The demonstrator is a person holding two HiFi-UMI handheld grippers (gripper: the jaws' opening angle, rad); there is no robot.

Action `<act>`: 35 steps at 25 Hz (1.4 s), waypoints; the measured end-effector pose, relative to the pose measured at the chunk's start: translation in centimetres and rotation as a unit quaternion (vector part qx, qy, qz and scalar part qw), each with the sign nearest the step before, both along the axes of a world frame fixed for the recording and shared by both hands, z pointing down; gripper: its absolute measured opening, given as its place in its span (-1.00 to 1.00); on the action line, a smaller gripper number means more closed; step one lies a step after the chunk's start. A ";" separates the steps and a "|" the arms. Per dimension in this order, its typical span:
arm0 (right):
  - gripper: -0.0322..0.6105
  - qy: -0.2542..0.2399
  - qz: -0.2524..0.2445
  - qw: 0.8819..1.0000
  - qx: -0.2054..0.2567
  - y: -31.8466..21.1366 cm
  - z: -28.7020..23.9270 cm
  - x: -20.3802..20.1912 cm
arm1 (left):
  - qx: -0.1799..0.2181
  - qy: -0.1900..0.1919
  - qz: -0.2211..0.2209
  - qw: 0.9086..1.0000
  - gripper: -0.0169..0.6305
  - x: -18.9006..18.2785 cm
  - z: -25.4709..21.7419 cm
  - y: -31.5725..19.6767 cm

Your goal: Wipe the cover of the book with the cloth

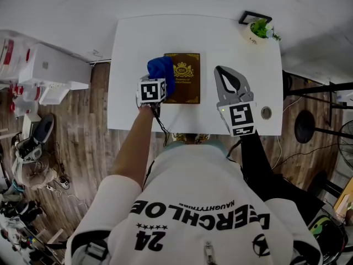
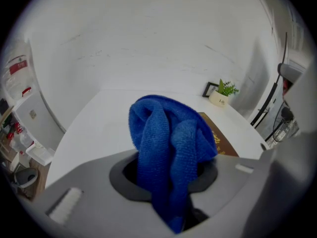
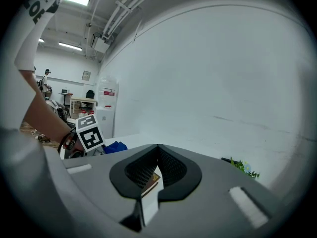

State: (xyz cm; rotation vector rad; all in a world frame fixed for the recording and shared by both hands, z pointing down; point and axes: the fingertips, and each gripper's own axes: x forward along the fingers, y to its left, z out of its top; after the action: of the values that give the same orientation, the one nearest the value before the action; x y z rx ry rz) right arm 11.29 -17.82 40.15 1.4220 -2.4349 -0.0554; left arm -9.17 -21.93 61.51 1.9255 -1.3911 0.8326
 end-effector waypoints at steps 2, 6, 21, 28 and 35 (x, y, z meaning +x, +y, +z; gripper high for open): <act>-0.89 0.000 0.002 1.000 0.002 0.1 -0.1 0.0 | 0.008 0.006 0.001 1.000 -0.39 -0.2 -0.7 0.2; -0.89 -0.006 0.022 1.000 0.007 -0.1 -0.4 0.7 | 0.059 0.025 0.001 0.998 -0.39 -0.3 -4.4 0.0; -0.89 -0.063 0.067 0.994 0.064 -2.2 -5.5 1.2 | 0.391 -0.030 -0.005 0.920 -0.39 -1.9 -28.3 -0.9; -0.89 -0.055 0.041 0.991 0.119 -2.2 -9.5 0.4 | 0.454 -0.027 -0.005 0.890 -0.39 -1.9 -33.7 0.5; -0.89 -0.041 0.032 0.989 0.141 -2.4 -11.0 0.1 | 0.483 -0.023 0.008 0.875 -0.39 -0.8 -35.2 0.6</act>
State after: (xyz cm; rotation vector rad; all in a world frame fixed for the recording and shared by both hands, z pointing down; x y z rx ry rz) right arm 11.41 -20.19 29.11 1.6485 -2.5230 -0.3463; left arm -9.93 -21.30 26.28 2.6229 -2.0572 0.1380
